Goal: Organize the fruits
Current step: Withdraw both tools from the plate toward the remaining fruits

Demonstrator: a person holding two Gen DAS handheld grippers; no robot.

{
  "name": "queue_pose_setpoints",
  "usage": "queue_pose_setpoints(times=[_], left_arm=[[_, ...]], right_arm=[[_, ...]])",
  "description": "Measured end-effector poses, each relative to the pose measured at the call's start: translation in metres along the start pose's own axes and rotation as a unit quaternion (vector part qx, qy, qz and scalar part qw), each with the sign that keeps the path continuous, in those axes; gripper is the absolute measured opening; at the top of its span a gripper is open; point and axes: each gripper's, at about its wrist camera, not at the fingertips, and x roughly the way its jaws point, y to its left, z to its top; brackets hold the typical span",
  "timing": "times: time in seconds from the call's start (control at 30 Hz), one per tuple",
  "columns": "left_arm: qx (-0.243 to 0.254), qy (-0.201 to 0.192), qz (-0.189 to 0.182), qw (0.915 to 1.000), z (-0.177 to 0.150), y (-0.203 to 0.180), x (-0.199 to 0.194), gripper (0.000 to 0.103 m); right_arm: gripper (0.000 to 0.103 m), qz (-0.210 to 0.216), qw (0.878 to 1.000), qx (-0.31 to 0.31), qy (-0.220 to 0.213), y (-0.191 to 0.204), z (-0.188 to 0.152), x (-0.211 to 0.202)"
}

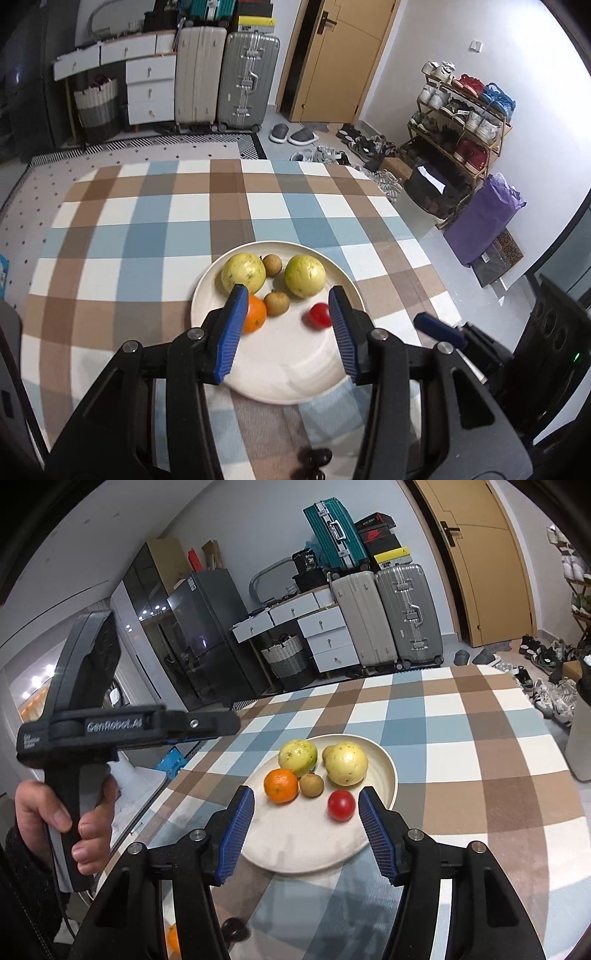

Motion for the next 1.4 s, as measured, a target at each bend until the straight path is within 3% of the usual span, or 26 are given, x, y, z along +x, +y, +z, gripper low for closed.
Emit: queue_pose_setpoints(times=[0.17,0.47,0.53,0.73,0.87,1.17,1.4], left_arm=[[0.012,-0.024,0.017,0.9995,-0.023,-0.008,-0.041,0.046],[0.006,-0.065,0.059,0.9961,-0.082,-0.010,-0.108,0.075],[0.005,-0.072,0.066,0.9952,-0.093,-0.010,-0.116,0.081],[-0.027,-0.081,0.069,0.9939,-0.120,-0.004,-0.137,0.086],[-0.044,-0.093,0.075,0.9919,-0.135,0.000,-0.150,0.101],[-0.062,-0.110,0.086,0.9882,-0.159,0.004,-0.164,0.102],[-0.065,-0.099,0.091,0.9888,-0.184,0.005,-0.156,0.102]], right_arm=[[0.069,-0.004,1.000,-0.008,-0.017,0.015,0.000,-0.026],[0.084,-0.010,0.999,-0.018,-0.031,0.036,-0.009,-0.058],[0.090,-0.012,0.999,-0.018,-0.035,0.040,-0.012,-0.063],[0.097,-0.017,0.999,-0.017,-0.041,0.049,-0.021,-0.076],[0.101,-0.019,0.999,-0.025,-0.041,0.055,-0.027,-0.082],[0.103,-0.030,0.998,-0.045,-0.045,0.072,-0.042,-0.100],[0.103,-0.023,0.997,-0.056,-0.050,0.085,-0.057,-0.110]])
